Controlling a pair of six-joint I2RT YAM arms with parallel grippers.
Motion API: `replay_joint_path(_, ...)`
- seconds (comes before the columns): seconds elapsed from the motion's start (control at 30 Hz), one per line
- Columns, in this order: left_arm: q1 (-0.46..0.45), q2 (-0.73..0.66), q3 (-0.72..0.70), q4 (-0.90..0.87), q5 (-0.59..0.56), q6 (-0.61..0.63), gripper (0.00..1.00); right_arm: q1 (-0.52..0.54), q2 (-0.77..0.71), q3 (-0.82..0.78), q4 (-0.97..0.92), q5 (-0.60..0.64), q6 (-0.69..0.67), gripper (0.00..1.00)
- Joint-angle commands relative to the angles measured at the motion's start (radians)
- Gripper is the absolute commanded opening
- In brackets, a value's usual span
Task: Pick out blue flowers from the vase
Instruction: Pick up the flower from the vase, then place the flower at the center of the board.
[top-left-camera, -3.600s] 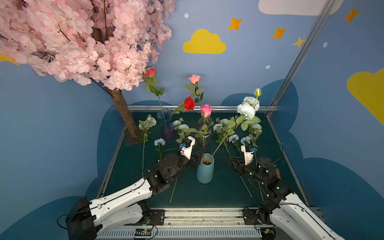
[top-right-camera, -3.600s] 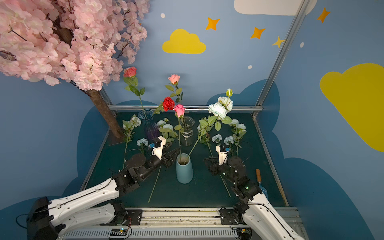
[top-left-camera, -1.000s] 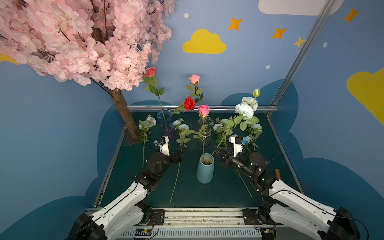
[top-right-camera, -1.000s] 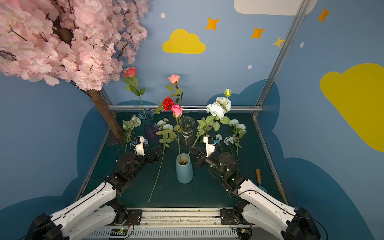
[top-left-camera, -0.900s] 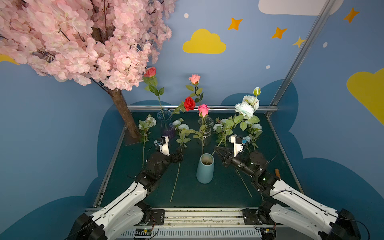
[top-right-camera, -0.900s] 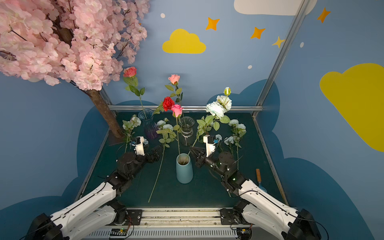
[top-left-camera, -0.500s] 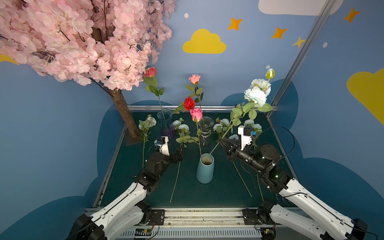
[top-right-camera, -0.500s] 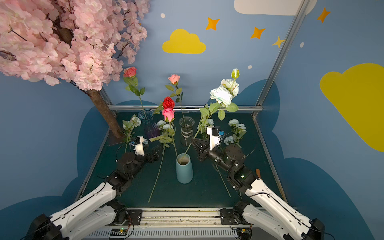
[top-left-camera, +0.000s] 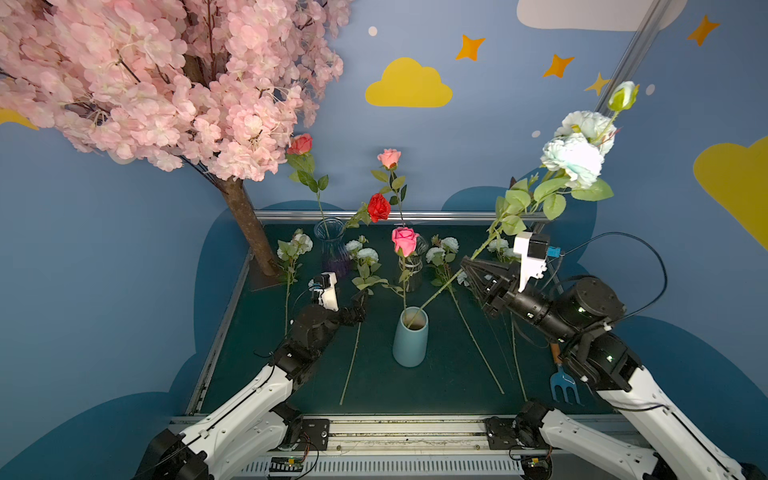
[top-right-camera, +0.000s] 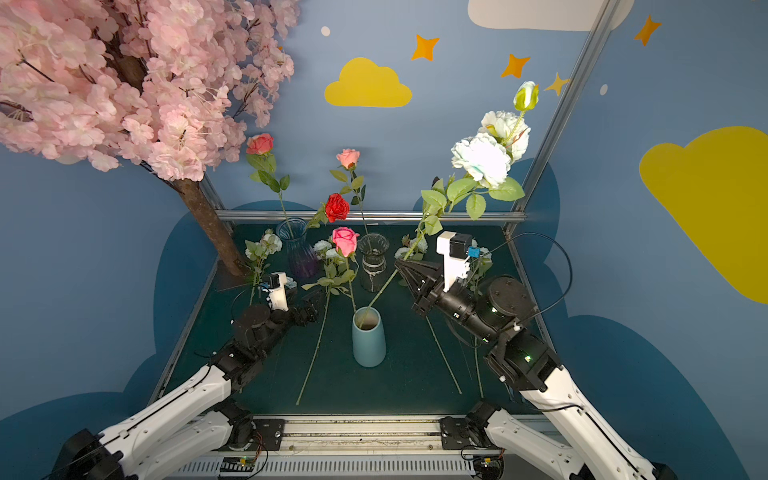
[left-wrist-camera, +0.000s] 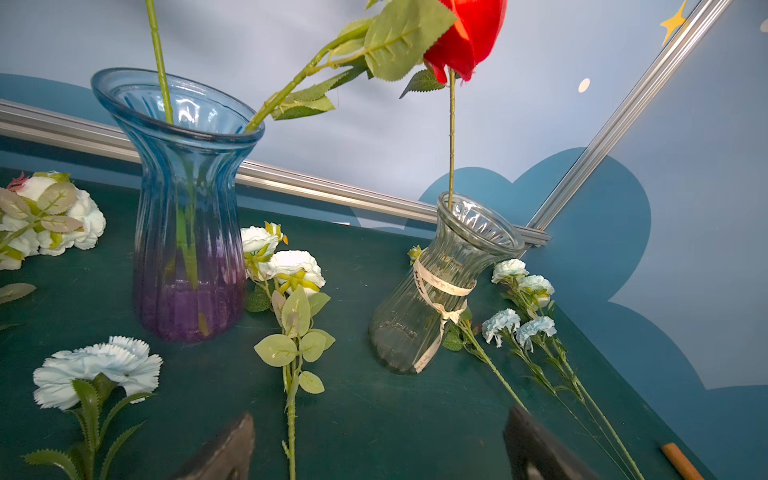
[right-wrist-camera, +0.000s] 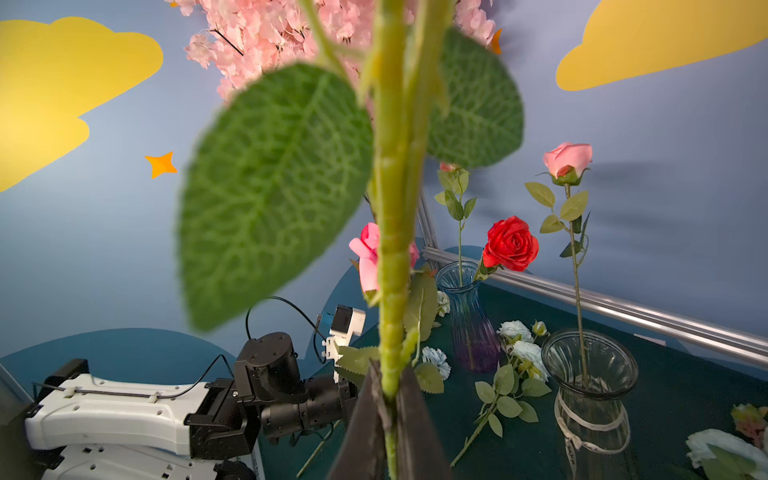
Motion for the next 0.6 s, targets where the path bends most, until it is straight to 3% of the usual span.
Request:
replay_joint_path(0.0, 0.005, -0.013, -0.003, 0.021, -0.002, -0.001, 0.94, 0.004, -0.025, 0.086, -0.104, 0.051, -0.071, 0.0)
replay_joint_path(0.27, 0.005, -0.006, -0.001, 0.023, 0.0, -0.002, 0.93, 0.0, -0.026, 0.21, -0.323, 0.228, -0.176, 0.0)
replay_joint_path(0.57, 0.005, 0.01, 0.003, 0.028, 0.005, -0.005, 0.93, -0.023, -0.008, 0.203, -0.512, 0.475, -0.217, 0.0)
